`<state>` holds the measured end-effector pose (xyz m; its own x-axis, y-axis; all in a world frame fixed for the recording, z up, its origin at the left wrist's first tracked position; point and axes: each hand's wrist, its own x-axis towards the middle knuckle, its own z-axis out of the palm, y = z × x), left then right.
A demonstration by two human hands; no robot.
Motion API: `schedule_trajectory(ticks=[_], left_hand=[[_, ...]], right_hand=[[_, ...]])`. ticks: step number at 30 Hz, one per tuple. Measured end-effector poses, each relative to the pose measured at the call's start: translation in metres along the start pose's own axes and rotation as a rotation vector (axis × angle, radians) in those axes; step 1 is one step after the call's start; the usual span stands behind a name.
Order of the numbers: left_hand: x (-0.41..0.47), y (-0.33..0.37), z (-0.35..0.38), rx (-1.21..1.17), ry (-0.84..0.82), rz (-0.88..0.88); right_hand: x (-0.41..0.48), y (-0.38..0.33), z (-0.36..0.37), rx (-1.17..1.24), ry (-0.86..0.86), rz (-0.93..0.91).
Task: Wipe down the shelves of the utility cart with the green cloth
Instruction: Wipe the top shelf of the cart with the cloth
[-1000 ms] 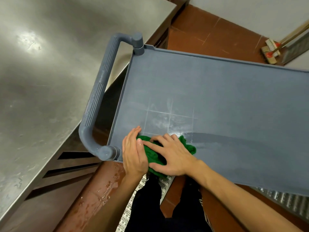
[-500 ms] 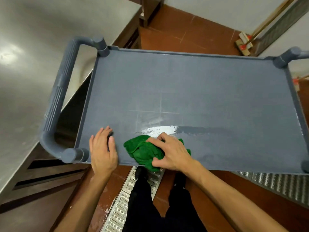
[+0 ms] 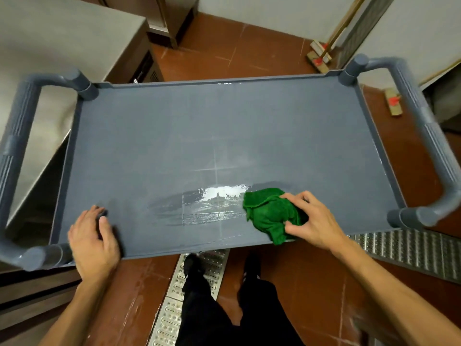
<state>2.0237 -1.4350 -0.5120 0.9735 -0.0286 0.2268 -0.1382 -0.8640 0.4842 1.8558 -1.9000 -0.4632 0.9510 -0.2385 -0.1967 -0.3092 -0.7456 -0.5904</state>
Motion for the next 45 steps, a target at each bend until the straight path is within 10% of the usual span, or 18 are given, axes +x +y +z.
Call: schedule_trajectory(ticks=[13, 24, 37, 41, 45], left_hand=[[-0.011, 0.068, 0.015, -0.07, -0.073, 0.079], [-0.059, 0.293, 0.094, -0.457, -0.749, 0.534], [-0.027, 0.383, 0.119, -0.951, -1.177, -0.215], [-0.04, 0.407, 0.131, -1.171, -1.347, -0.695], [-0.051, 0.406, 0.147, -1.071, -1.243, -0.779]], right_hand=[[0.005, 0.034, -0.035, 0.187, 0.03, 0.251], [0.021, 0.032, -0.082, 0.954, -0.523, 0.635], [0.005, 0.057, -0.105, 1.395, -0.178, 0.534], [0.005, 0.058, -0.096, 1.338, -0.016, 0.443], [-0.003, 0.057, -0.079, 1.194, 0.009, 0.467]])
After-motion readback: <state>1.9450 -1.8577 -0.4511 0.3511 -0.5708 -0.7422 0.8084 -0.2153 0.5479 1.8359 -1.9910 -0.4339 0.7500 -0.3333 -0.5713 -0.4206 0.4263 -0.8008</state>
